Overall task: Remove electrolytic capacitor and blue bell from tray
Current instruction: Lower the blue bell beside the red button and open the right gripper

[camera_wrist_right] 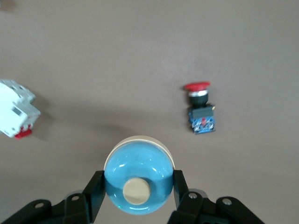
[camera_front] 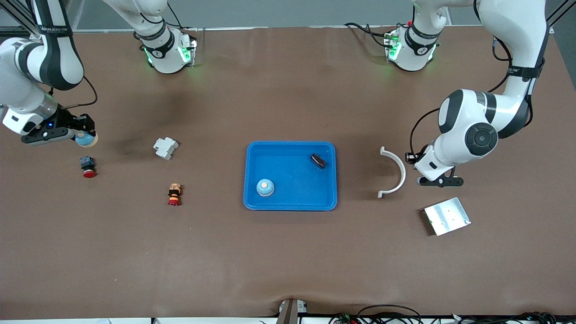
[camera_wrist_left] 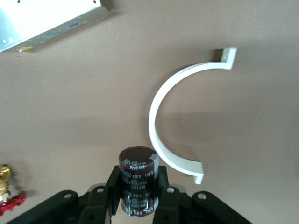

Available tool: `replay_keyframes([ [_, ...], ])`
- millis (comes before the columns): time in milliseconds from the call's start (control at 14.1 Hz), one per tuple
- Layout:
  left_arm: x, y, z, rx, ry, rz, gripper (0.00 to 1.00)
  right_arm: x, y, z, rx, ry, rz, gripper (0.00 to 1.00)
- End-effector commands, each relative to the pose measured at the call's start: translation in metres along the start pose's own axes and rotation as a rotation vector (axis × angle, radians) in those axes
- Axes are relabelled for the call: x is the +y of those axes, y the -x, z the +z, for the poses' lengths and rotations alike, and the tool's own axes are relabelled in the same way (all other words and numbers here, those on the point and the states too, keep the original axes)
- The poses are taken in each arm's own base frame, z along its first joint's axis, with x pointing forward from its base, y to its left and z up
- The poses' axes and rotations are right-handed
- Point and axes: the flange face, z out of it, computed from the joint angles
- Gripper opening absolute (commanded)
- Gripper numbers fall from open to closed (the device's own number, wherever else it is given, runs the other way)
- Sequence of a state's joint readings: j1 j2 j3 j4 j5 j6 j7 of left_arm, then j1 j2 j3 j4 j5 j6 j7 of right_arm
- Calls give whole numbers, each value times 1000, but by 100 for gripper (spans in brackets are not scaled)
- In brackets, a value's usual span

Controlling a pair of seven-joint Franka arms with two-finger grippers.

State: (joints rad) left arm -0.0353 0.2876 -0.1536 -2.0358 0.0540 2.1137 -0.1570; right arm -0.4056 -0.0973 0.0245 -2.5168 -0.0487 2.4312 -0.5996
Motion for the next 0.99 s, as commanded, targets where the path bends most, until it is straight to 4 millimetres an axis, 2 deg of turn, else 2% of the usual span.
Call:
replay_keyframes([
  [0,-14,10,2,9,-90,134,10,-13,22,19,20,1,-8,0],
  [71,-16,9,5,11,-98,221,15,-16,28,28,32,8,-4,0],
  [213,-17,7,8,33,-94,254,16,-21,38,44,56,24,3,0],
  [710,-20,6,40,117,-68,251,16,-8,61,94,31,-5,47,0],
  [852,-36,3,51,122,-52,205,16,-6,63,110,40,-2,49,0],
  [923,-36,2,55,119,-45,187,16,-6,64,118,40,-4,50,0],
])
